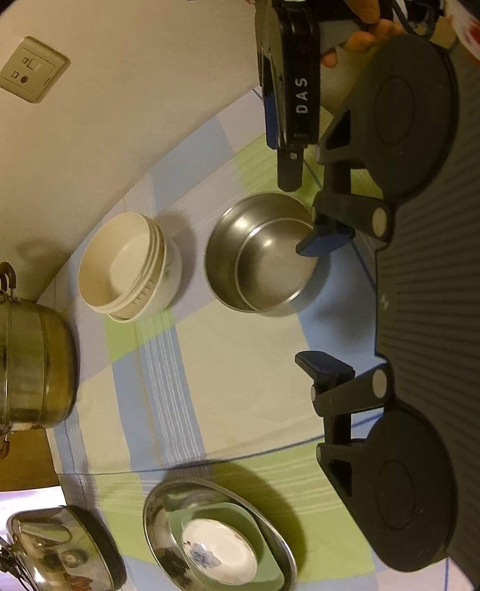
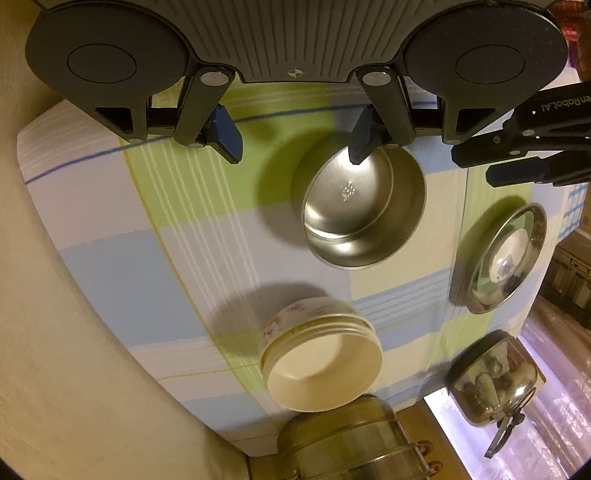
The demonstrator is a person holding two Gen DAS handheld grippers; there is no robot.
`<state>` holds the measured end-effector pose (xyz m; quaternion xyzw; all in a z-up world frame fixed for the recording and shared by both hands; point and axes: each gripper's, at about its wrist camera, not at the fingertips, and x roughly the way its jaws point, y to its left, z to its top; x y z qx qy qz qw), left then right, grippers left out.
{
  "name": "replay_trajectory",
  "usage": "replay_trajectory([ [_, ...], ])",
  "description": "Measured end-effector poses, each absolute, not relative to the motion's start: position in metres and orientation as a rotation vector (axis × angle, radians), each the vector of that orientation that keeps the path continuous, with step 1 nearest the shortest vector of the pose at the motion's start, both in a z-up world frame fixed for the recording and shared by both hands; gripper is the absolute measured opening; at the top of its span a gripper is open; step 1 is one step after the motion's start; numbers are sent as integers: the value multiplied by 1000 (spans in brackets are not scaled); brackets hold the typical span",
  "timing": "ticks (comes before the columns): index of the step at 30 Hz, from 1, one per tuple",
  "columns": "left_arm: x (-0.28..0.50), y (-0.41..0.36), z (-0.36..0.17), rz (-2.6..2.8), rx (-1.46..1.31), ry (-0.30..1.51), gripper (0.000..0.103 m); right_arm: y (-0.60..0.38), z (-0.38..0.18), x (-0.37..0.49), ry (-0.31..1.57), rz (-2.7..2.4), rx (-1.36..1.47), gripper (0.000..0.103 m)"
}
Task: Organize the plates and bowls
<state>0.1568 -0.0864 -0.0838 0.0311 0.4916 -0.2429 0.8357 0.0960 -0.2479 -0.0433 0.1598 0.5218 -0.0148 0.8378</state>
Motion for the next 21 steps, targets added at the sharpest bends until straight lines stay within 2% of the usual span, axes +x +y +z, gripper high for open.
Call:
replay_trajectory([
  [7,170,-102,-94,-530,88,1038,47,-250,-49,107,1066,-24,337,63],
  [11,179,-107,-103,-519,82,1051,42,-249,-54,114,1054,-20,331,51],
  [16,190,-110,-113,-510,66,1077,34,-247,-62,121,1056,-20,320,42],
  [21,196,-116,-119,-502,75,1080,30,-245,-68,127,1059,-17,311,34],
])
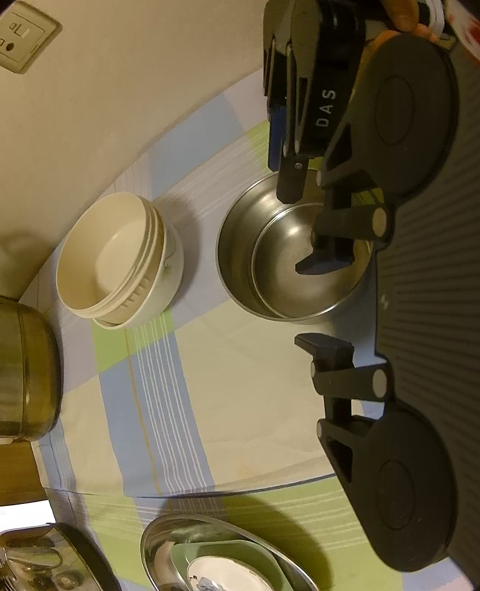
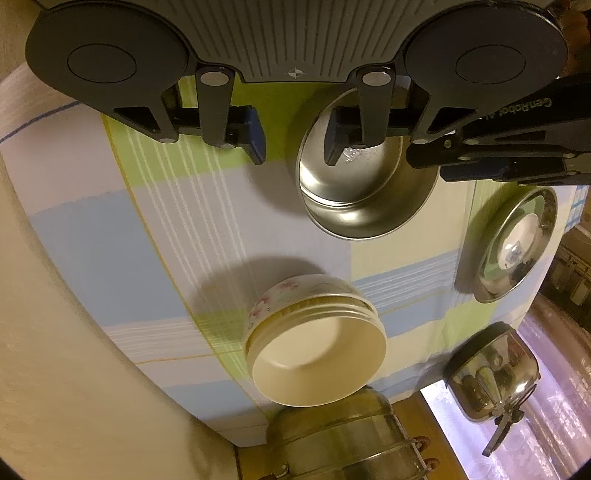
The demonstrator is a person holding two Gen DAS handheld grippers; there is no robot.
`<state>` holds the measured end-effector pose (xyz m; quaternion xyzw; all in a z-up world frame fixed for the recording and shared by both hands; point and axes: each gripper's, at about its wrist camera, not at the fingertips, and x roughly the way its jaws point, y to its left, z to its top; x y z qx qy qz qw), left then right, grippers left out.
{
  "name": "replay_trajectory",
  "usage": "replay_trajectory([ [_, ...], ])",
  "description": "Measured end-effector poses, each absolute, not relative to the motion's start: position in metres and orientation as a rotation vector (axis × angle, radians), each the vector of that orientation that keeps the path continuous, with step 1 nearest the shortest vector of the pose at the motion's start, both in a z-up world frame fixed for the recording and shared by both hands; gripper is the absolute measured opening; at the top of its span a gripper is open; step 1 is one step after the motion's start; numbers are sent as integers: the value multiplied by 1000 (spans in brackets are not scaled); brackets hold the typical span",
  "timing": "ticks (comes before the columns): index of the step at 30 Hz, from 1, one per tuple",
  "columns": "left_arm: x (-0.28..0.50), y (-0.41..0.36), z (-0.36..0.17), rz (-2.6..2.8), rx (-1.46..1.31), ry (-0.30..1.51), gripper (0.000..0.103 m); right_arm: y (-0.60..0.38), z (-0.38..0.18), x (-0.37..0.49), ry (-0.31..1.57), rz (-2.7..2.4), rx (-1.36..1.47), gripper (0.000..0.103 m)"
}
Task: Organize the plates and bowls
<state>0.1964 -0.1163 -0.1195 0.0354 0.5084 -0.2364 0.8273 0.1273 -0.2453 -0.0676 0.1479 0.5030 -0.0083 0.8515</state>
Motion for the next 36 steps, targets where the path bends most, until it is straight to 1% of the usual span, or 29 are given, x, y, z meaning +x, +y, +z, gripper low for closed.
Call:
replay_trajectory([
  [7,202,-121,-127,-491,73,1103,17,-248,-75,132,1070,-23,328,20],
  [9,203,-121,-127,-491,74,1104,16,-249,-75,132,1068,-16,333,17],
  [11,203,-121,-127,-489,74,1106,14,-248,-74,132,1068,-6,337,10],
  [14,203,-120,-126,-491,70,1112,12,-244,-72,133,1073,-5,312,9],
  [21,197,-116,-113,-507,74,1088,11,-247,-62,133,1079,2,318,8],
  [29,193,-110,-81,-520,64,1038,11,-247,-29,131,1060,36,320,8],
  [36,194,-111,-49,-530,54,961,11,-253,0,136,1006,45,335,8],
])
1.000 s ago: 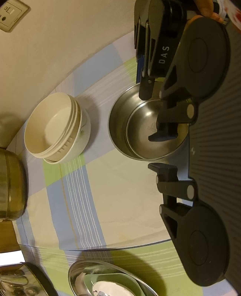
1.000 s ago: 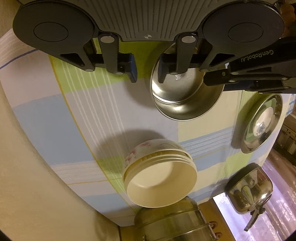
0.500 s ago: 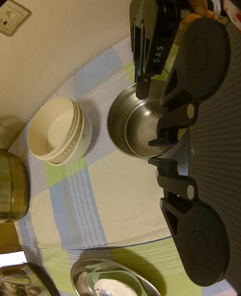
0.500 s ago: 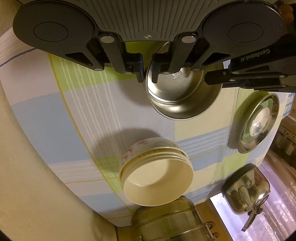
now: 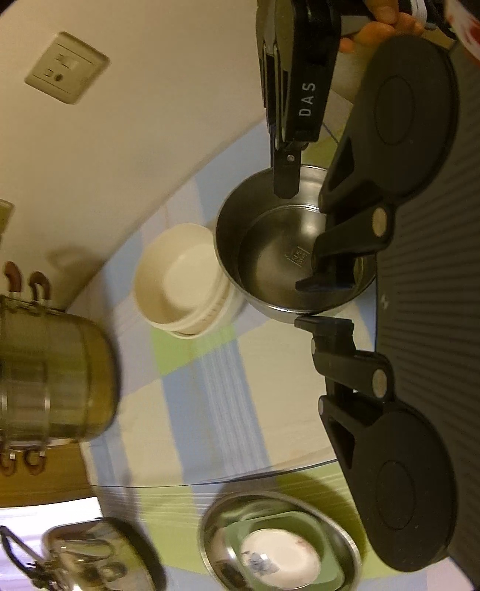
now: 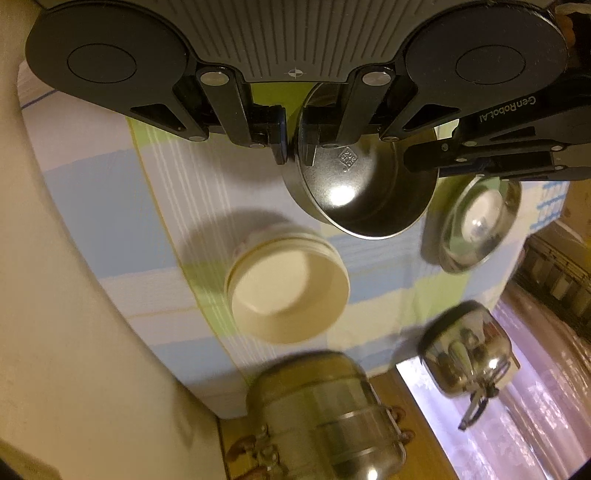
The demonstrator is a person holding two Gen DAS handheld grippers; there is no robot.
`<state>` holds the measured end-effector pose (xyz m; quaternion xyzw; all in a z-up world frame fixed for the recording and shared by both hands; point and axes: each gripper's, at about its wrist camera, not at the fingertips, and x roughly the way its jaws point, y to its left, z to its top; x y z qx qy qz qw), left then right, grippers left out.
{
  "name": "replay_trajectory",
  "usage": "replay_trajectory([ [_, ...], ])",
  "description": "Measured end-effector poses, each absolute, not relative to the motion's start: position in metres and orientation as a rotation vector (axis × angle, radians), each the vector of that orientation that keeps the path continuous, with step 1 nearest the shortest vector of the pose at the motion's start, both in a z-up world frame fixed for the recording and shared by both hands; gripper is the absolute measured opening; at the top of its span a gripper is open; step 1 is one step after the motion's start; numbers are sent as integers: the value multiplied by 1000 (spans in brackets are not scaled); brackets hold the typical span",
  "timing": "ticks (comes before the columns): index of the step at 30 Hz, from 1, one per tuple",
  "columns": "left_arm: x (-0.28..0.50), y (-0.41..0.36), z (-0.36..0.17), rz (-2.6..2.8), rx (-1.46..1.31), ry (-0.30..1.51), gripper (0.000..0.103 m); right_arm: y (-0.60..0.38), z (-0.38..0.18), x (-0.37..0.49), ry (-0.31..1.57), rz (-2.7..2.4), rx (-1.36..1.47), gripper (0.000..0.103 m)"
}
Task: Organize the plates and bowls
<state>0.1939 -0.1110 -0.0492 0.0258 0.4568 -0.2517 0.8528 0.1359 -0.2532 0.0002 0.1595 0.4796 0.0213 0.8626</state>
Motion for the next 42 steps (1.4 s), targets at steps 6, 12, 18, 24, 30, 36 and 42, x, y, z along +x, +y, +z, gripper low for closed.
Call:
replay_trajectory([
  [6,204,-119,-30,-540,49,909,11,-262,18,145,962,43,352,8],
  [12,224,-134,-18,-546,55,868,11,-276,36,165,906,25,350,8],
  [18,248,-148,-12,-544,42,851,11,-293,46,191,865,10,357,8],
  [24,269,-157,-14,-527,48,855,11,-303,42,212,861,13,356,8],
  [30,283,-165,-20,-517,52,874,11,-311,29,227,888,8,375,8],
  [36,293,-170,-29,-509,51,905,11,-319,15,239,927,5,403,8],
  [42,301,-172,-40,-500,42,947,11,-324,5,249,955,-1,422,8],
])
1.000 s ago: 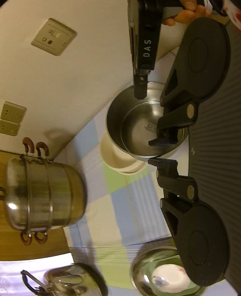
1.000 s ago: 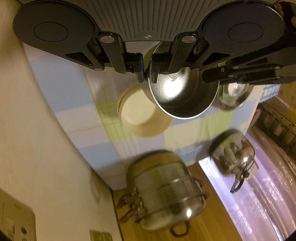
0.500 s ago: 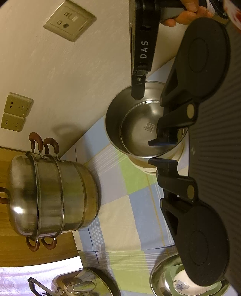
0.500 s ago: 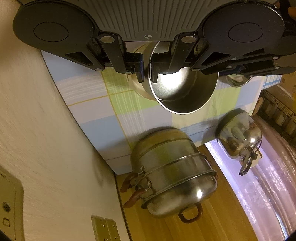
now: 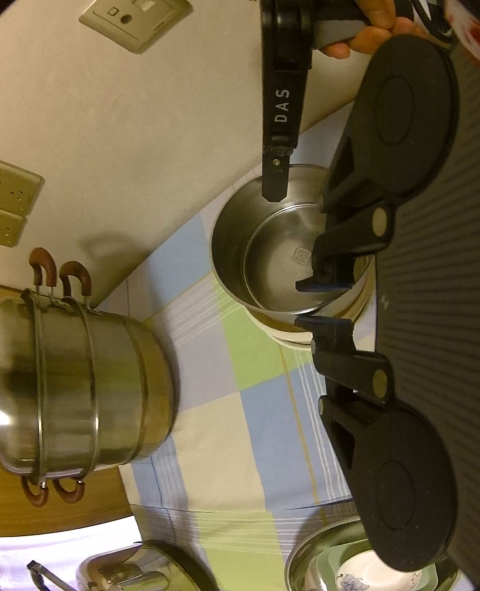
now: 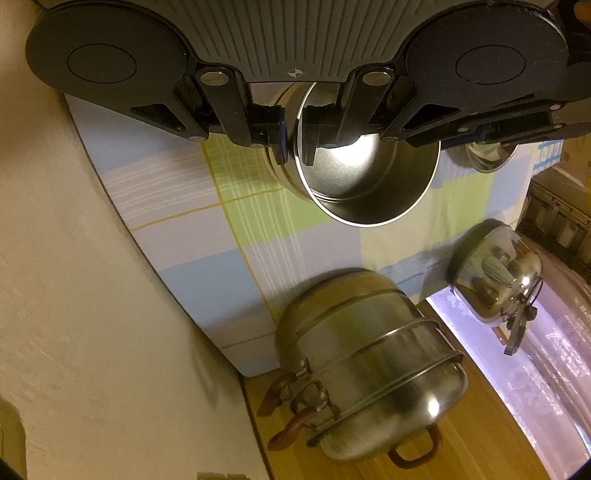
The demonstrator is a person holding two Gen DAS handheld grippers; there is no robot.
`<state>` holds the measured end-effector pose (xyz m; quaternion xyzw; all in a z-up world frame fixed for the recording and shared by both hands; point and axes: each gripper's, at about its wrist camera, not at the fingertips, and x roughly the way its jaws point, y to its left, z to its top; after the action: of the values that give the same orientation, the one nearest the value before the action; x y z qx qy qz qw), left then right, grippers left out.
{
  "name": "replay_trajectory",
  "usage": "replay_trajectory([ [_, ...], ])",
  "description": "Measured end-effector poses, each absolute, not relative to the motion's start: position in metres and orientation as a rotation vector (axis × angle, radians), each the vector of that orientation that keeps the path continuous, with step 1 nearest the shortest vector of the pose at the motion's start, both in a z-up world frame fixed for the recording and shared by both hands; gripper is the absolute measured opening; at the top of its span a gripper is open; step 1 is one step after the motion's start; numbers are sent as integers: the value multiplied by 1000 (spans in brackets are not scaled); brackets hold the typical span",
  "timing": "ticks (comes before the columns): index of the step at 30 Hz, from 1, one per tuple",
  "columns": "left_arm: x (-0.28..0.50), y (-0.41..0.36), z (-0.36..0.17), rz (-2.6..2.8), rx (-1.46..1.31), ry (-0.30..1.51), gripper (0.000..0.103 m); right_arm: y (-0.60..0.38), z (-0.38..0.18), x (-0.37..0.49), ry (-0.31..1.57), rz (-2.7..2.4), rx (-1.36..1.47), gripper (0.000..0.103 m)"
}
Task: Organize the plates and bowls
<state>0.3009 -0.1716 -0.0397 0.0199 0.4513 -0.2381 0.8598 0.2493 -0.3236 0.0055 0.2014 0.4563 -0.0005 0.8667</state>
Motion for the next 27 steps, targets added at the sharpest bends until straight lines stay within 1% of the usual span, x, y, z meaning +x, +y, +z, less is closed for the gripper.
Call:
replay_trajectory([
  [18,316,-171,-55,-477,31,996,12,-324,-16,262,974,-3,434,8],
  [27,317,-173,-55,-477,45,989,12,-326,-14,265,952,-4,438,8],
])
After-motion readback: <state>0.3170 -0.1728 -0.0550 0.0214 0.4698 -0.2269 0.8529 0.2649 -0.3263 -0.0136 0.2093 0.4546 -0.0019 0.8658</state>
